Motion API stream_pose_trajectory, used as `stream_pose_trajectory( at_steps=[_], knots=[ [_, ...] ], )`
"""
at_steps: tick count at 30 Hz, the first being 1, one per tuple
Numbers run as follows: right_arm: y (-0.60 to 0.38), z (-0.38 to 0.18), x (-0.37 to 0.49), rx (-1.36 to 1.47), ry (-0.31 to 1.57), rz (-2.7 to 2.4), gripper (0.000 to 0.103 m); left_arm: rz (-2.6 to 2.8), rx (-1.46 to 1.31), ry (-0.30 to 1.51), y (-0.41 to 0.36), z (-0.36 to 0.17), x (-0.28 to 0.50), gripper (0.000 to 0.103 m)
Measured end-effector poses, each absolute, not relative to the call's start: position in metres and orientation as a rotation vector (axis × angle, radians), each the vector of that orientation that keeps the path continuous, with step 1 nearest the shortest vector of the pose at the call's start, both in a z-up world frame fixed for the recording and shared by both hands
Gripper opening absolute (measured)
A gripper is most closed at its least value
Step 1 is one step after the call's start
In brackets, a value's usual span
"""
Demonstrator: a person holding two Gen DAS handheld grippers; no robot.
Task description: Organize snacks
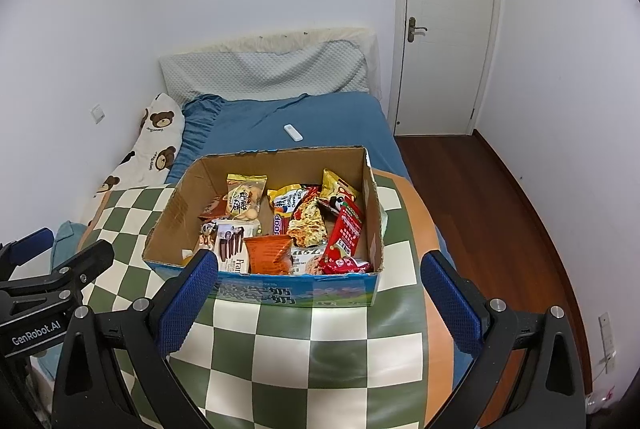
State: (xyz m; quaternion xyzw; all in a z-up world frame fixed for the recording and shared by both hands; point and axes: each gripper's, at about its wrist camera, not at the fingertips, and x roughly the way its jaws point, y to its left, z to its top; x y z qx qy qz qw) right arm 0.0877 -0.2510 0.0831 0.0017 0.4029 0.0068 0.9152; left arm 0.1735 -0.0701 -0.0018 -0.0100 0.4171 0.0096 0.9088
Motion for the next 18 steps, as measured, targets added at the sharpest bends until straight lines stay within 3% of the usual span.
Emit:
stream_pose_trajectory(
  at_steps=[18],
  knots=[
    [-0.2506, 0.0855, 0.0883, -0.001, 0.825, 0.017, 0.103, 0.012, -0.019, 0.852, -0.0737, 0.0015, 0.1747, 0.103]
  ],
)
